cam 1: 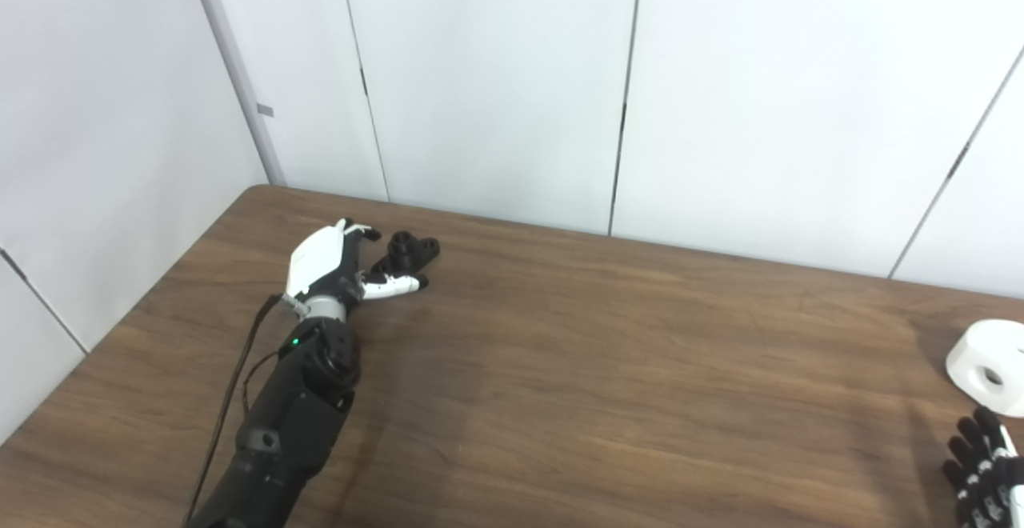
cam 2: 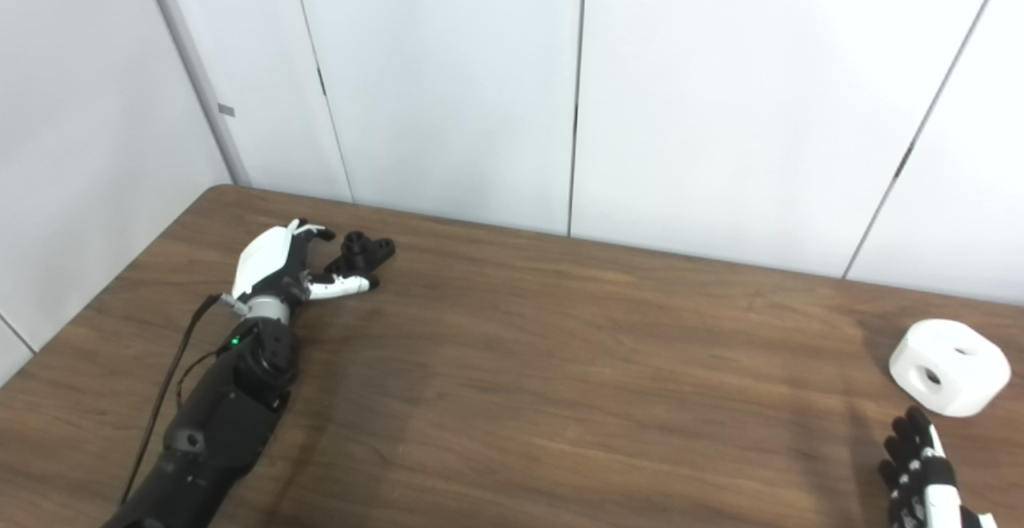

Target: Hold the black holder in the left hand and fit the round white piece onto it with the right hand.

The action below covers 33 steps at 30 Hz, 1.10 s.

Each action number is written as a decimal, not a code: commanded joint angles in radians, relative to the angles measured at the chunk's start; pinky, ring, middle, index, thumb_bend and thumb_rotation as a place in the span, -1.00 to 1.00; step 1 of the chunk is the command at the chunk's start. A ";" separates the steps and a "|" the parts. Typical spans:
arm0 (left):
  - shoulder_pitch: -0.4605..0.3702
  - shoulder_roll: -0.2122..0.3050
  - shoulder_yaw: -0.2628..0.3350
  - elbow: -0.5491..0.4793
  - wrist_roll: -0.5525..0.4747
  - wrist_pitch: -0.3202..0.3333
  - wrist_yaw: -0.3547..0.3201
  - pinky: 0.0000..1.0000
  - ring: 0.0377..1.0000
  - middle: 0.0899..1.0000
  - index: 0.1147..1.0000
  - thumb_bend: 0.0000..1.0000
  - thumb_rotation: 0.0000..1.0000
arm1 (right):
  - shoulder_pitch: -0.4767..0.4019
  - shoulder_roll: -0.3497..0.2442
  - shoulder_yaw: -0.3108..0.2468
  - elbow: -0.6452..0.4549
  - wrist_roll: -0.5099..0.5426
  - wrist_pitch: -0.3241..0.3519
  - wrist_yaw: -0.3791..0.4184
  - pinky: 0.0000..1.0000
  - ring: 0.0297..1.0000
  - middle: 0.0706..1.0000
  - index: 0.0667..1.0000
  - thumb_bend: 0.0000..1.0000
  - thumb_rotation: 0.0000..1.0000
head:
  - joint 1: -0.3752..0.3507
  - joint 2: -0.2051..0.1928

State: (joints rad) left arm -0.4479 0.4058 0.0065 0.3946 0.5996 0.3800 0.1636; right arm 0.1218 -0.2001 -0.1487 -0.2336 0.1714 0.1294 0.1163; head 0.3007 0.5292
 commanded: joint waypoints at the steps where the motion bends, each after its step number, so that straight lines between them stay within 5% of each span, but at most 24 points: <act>1: -0.056 0.036 0.000 0.002 0.009 -0.003 0.032 1.00 1.00 0.94 0.55 0.90 -0.27 | -0.007 -0.003 0.007 -0.019 0.000 -0.015 0.005 1.00 1.00 1.00 1.00 0.02 1.00 | 0.000 0.000; 18: -0.116 0.044 -0.067 0.081 0.000 0.037 0.022 1.00 1.00 0.91 0.50 0.83 -0.22 | 0.009 0.000 0.010 -0.053 -0.002 0.012 0.002 1.00 1.00 1.00 1.00 0.05 1.00 | -0.004 0.010; 33: -0.144 0.038 -0.065 0.136 -0.058 0.061 -0.004 1.00 1.00 0.87 0.40 0.82 -0.26 | 0.012 -0.002 0.007 -0.055 0.005 0.018 0.000 1.00 1.00 1.00 1.00 0.00 1.00 | -0.005 0.015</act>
State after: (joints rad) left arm -0.5387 0.4167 -0.0600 0.5305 0.5404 0.4359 0.1500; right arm 0.1365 -0.1996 -0.1417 -0.2638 0.1696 0.1541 0.1137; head 0.2945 0.5446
